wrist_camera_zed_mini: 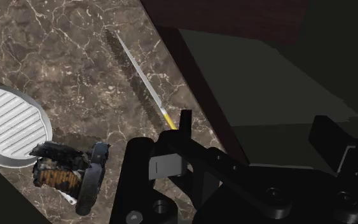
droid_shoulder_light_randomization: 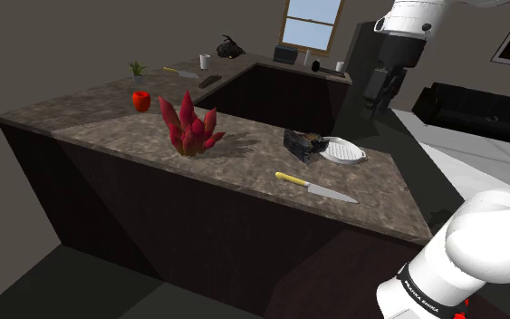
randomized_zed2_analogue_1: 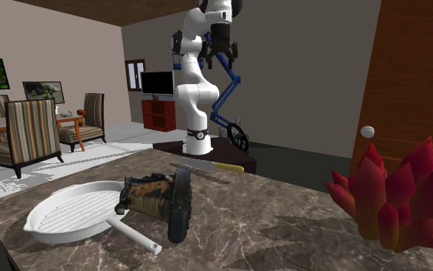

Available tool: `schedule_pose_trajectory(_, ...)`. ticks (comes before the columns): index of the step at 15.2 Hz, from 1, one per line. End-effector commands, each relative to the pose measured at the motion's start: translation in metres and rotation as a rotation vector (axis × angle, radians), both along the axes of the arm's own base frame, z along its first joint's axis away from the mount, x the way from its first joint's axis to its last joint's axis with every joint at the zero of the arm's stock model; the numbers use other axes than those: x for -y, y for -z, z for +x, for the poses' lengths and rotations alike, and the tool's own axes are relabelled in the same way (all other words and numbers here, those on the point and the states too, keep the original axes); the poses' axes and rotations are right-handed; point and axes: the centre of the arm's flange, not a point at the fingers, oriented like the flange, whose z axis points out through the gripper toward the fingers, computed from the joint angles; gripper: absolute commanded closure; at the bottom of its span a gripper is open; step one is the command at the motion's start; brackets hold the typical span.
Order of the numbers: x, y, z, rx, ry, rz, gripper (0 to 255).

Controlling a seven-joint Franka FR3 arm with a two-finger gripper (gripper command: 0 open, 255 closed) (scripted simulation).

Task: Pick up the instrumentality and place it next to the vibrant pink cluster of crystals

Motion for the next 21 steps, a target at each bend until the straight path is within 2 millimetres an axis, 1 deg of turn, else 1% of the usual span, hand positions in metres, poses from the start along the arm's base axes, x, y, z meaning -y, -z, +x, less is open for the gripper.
schedule_pose_trajectory(1, 0.0, 0.0, 0.0, 0.0, 0.0, 0.0, 0)
schedule_pose_trajectory(11, 0.042, 0.12, 0.03, 0.027, -0.195, -0.003, 0)
schedule_pose_trajectory(21, 0.078, 0.238, 0.072, 0.054, -0.39, -0.005, 0)
